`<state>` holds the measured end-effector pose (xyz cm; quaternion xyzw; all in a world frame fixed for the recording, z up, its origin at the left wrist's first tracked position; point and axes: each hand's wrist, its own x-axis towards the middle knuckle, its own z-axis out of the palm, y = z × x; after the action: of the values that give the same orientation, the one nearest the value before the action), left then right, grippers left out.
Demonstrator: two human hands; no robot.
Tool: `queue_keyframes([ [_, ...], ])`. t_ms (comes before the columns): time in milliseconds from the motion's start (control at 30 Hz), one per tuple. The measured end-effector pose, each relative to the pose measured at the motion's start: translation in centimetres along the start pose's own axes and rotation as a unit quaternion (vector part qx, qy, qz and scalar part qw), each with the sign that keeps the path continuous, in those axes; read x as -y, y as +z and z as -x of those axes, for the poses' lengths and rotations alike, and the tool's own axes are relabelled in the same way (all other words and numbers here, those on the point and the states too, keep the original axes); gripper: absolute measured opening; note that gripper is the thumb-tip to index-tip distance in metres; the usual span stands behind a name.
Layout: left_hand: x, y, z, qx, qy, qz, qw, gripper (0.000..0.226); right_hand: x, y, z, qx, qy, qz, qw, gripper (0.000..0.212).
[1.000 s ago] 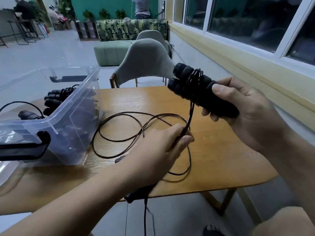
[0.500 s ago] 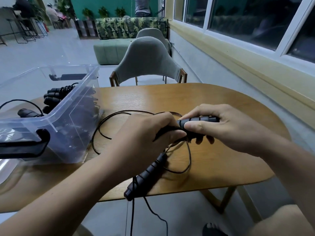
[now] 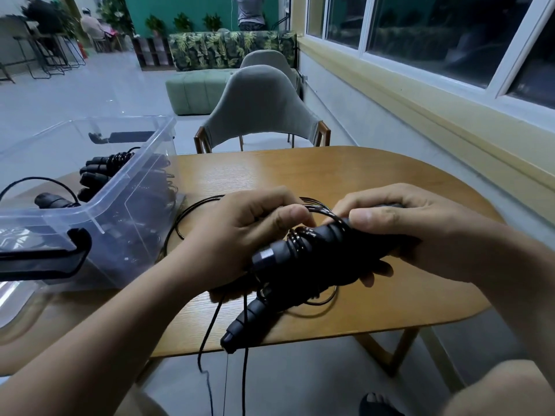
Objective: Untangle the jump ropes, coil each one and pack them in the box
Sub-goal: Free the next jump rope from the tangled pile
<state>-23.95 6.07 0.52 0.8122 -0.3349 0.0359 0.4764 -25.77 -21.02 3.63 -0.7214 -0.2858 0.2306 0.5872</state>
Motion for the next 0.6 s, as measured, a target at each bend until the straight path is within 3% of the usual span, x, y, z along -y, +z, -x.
queue_keyframes([
  [100, 0.4, 0.4, -0.2, 0.018, -0.039, 0.038, 0.998, 0.024, -0.1, 0.3, 0.3, -0.011, -0.018, -0.048, 0.999, 0.037],
  [200, 1.5, 1.0, 0.2, -0.030, -0.123, -0.044, 0.991, 0.026, 0.4, 0.2, -0.3, -0.028, -0.042, -0.105, 0.993, 0.032],
  [267, 1.4, 1.3, 0.4, -0.006, -0.129, -0.121, 0.984, 0.035, 1.5, 0.1, -1.5, -0.029, -0.036, -0.059, 0.997, 0.060],
  [300, 0.9, 1.6, 0.4, 0.012, -0.119, -0.107, 0.987, 0.037, 1.9, 0.0, -1.8, -0.024, -0.029, -0.028, 0.999, 0.074],
  [333, 0.4, 1.8, 0.3, 0.019, -0.114, -0.073, 0.991, 0.040, 2.0, -0.1, -1.8, -0.023, -0.037, -0.041, 0.998, 0.072],
  [433, -0.6, 2.3, 0.0, 0.026, -0.095, -0.005, 0.995, 0.041, 0.8, 0.0, -0.2, -0.093, -0.086, -0.192, 0.973, 0.033],
  [600, -0.7, 3.1, 0.2, 0.059, -0.091, -0.029, 0.994, 0.021, -0.3, -0.4, -0.5, -0.188, -0.118, -0.168, 0.960, 0.026],
])
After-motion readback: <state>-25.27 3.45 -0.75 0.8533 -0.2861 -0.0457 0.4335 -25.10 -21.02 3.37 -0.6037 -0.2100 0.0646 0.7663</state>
